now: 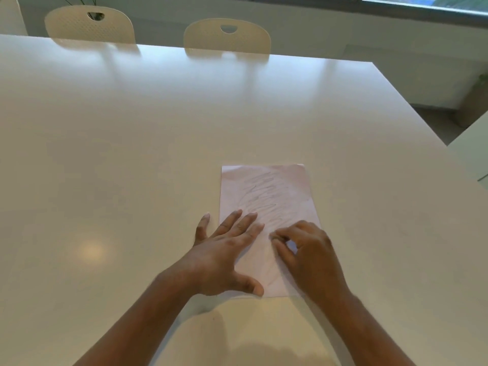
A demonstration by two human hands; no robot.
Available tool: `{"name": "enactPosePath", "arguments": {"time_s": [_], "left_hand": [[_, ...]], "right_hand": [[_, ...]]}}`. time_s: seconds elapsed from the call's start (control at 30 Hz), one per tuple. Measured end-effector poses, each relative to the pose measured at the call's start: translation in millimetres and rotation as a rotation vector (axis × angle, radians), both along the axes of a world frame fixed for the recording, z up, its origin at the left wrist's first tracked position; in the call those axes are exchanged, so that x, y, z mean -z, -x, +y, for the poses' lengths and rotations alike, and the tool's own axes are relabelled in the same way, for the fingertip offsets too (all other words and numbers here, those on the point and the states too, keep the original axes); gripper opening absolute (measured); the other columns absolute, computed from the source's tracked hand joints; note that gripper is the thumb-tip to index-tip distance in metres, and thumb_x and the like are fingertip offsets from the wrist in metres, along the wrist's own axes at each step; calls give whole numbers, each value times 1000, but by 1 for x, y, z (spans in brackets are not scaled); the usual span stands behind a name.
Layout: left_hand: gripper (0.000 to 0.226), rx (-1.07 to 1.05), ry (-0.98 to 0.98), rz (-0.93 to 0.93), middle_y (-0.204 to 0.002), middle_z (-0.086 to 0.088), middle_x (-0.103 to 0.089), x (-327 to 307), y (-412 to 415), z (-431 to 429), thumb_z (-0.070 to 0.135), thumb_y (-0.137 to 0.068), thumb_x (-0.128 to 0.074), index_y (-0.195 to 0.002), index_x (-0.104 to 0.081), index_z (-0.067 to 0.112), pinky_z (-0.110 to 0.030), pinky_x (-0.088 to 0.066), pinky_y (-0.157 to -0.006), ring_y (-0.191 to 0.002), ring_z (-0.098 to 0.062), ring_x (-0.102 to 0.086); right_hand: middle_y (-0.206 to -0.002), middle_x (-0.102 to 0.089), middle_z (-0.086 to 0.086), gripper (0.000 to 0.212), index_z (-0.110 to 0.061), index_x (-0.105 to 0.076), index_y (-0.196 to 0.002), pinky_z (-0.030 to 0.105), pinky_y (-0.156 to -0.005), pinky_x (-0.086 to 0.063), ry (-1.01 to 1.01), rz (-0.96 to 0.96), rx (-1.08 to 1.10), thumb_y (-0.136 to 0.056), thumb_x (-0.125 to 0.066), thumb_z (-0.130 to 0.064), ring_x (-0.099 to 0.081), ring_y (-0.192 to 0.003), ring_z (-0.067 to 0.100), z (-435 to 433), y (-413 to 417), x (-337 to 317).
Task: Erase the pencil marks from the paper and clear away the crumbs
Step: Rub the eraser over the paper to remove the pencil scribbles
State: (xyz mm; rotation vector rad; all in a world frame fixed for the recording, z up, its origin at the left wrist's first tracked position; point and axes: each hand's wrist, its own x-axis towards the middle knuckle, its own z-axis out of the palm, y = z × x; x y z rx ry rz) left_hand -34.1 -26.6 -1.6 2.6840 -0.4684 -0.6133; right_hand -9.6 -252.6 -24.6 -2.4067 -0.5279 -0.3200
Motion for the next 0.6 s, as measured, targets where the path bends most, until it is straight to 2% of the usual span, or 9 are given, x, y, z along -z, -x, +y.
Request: {"name": "enactPosePath", "arguments": {"time_s": [0.07, 0.23, 0.3, 0.4, 0.47, 0.6], "left_hand": [[124, 2, 3, 0, -165, 27, 35, 0, -1, 0, 86, -77, -63, -163, 16, 45, -55, 30, -119, -143, 6, 45], [114, 14, 8, -5, -166, 26, 35, 1, -1, 0, 82, -82, -61, -163, 13, 50, -56, 30, -119, -143, 5, 45], [116, 17, 10, -2, -165, 26, 35, 1, -1, 1, 84, -80, -61, -163, 12, 50, -57, 29, -119, -143, 5, 46], [118, 24, 4, -3, -166, 25, 35, 0, -1, 1, 87, -78, -61, -164, 12, 48, -58, 30, -119, -143, 4, 46], [118, 24, 4, 0, -165, 25, 35, 0, -1, 1, 87, -78, -61, -164, 12, 48, -58, 30, -118, -143, 5, 46], [114, 32, 4, 5, -166, 24, 35, -1, 0, 1, 83, -83, -59, -164, 13, 48, -58, 30, -118, -143, 5, 47]], "right_hand": [[-87, -71, -7, 4, -24, -79, -92, 40, -78, -56, -18, 8, 40, -92, -76, -22, -65, -81, 13, 2, -1, -1], [-92, -71, -12, 7, -26, -78, -95, 27, -82, -50, -22, 102, -219, -91, -74, -23, -61, -87, 6, 26, 38, -4], [-91, -71, -11, 8, -27, -79, -96, 31, -81, -51, -18, 73, -172, -90, -74, -24, -61, -85, 8, 19, 26, -2], [-87, -70, -6, 5, -23, -79, -93, 39, -78, -56, -31, 30, 16, -89, -76, -20, -64, -81, 14, 9, 3, 0], [-85, -69, -4, 4, -21, -78, -91, 40, -76, -56, -41, 16, 47, -90, -76, -18, -64, -79, 15, 12, 5, 0], [-94, -71, -13, 7, -28, -77, -98, 26, -84, -50, -36, 113, -178, -93, -74, -24, -61, -88, 4, 25, 38, 1]]}}
